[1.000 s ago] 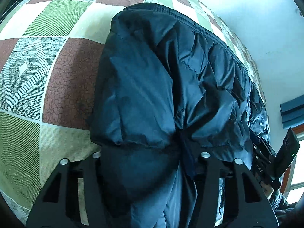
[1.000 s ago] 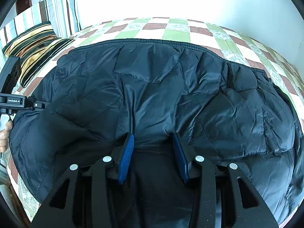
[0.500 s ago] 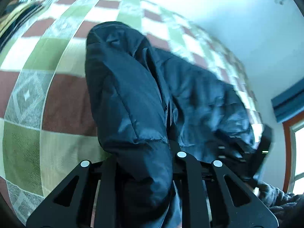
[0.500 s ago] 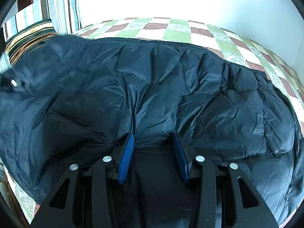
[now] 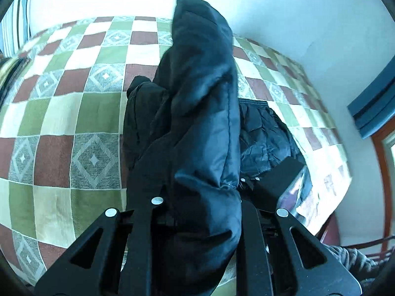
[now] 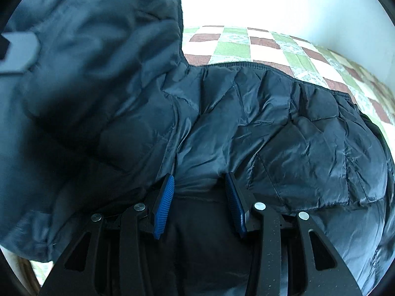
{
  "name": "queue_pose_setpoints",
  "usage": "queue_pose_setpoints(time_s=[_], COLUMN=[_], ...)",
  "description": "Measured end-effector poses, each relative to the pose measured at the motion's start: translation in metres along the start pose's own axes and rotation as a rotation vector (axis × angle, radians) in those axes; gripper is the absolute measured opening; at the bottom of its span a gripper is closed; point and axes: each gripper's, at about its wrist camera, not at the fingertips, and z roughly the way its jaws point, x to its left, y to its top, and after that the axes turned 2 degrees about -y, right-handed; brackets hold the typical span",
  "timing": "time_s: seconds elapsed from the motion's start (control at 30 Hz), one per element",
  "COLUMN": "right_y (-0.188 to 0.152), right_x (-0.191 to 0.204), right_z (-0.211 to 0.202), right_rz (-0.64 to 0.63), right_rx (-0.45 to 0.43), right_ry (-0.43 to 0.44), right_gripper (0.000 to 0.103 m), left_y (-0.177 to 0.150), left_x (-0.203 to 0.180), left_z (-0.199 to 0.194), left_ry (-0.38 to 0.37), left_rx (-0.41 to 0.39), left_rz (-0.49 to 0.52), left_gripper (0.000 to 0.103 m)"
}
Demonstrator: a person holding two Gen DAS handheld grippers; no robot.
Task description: Fold large clothes
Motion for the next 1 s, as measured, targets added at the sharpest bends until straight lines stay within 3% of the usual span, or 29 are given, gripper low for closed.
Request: queue_pose_setpoints(time_s=[0.13, 0.3, 0.5, 0.6, 1.0], right_y=[0.002, -0.002, -0.017, -0.030, -0.064], right_x=[-0.023, -0.063, -0.120, -0.138, -0.203], right_z=[-0.028, -0.061, -0.078, -0.085, -0.108], right_rz=[0.053, 0.044, 0.089, 0.123, 0.221], right_rx=[-0.045, -0.094, -0.076, -0.078, -0.061], right_ry=[0.019, -0.099, -0.202, -0.229, -0.334], right_gripper=[0.044, 0.044, 0.044, 0.053, 0.053], left_y=[-0.001, 0.000, -0.002, -0.003, -0.010], left_x=[-0.016, -0.045, -0.087, -0.108, -0.188], left_z=[0.007, 0.018, 0.038, 0.051, 0.114], left_ry=[0.033, 0.075, 0.103, 0.096, 0.074], left_rx=[-0.003, -0.005, -0.010, -0.003, 0.027], left_rz=[-0.023, -0.037, 0.002, 0.017, 0.058], left_gripper=[0.017, 0.017, 0.017, 0.017, 0.017])
